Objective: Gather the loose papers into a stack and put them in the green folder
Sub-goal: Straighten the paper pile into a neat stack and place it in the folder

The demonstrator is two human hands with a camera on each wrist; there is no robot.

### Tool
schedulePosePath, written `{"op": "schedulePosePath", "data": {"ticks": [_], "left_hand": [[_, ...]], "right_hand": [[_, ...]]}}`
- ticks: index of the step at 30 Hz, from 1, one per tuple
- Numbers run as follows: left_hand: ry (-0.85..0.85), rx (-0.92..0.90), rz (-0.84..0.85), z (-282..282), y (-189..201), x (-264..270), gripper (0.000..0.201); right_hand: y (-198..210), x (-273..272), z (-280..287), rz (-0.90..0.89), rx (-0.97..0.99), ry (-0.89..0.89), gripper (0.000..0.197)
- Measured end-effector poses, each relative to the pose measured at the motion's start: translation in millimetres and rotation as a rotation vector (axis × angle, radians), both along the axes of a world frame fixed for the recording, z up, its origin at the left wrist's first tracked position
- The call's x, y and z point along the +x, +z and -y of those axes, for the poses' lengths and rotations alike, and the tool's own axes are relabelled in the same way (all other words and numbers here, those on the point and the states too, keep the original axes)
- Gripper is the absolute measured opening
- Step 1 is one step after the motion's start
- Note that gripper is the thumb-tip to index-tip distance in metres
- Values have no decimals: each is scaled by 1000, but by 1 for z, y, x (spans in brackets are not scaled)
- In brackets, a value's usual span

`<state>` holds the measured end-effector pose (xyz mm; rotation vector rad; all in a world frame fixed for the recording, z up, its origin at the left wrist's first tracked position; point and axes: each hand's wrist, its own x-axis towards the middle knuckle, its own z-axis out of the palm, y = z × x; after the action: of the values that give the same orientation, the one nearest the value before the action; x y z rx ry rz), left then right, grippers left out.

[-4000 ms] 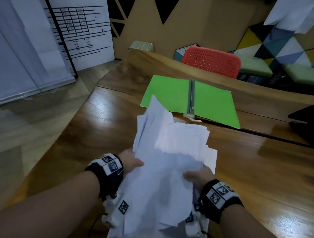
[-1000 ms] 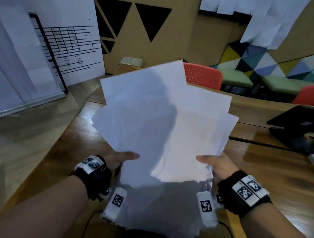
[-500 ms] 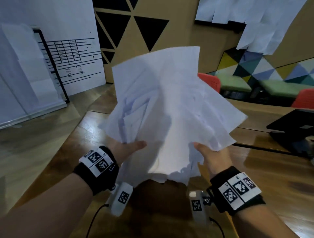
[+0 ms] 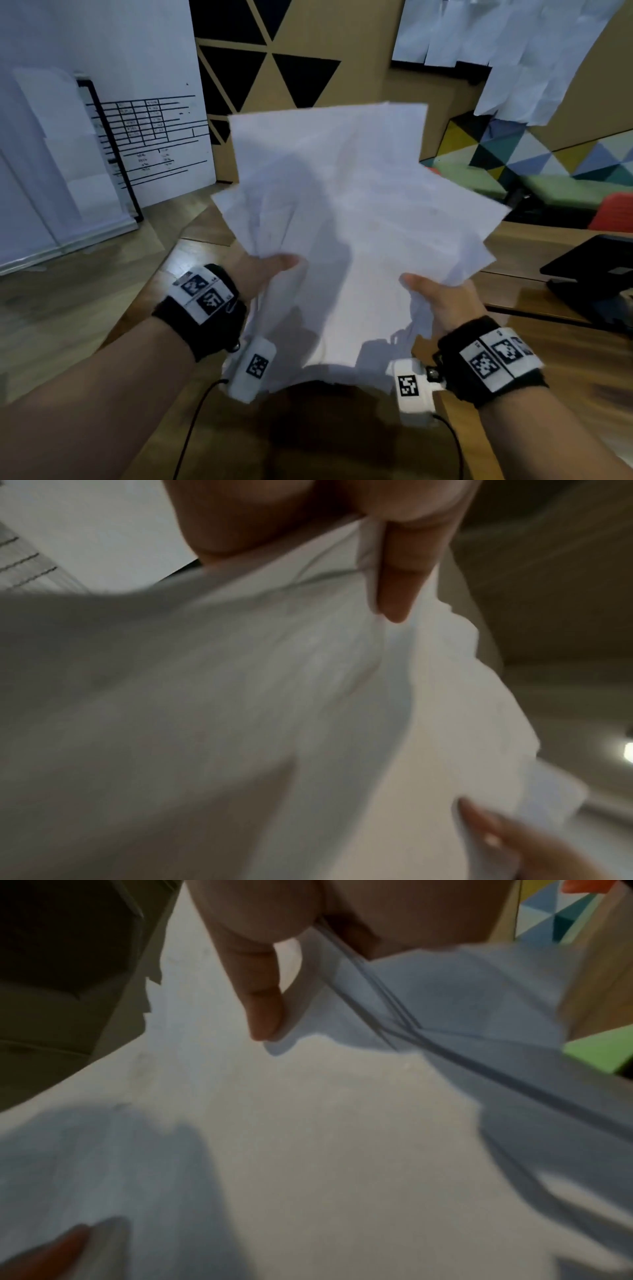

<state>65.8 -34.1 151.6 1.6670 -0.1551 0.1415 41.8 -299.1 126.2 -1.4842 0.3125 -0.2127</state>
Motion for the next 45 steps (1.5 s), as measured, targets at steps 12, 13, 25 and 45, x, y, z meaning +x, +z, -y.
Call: {"op": "schedulePosePath", "data": {"ticks": [12, 13, 25, 45], "left_hand": [[6, 210, 2, 9, -7, -6, 22], [58, 213, -9, 12, -3, -6, 23], [51, 89, -73, 15, -23, -37, 26], [96, 40, 58, 5, -4, -7, 62]], "right_hand": [[6, -17, -26, 68, 22, -82, 34], [11, -17, -27, 72, 27, -114, 35], [-6, -35, -46, 243, 13, -50, 44], [-1, -18, -41, 271, 77, 86, 36]]}}
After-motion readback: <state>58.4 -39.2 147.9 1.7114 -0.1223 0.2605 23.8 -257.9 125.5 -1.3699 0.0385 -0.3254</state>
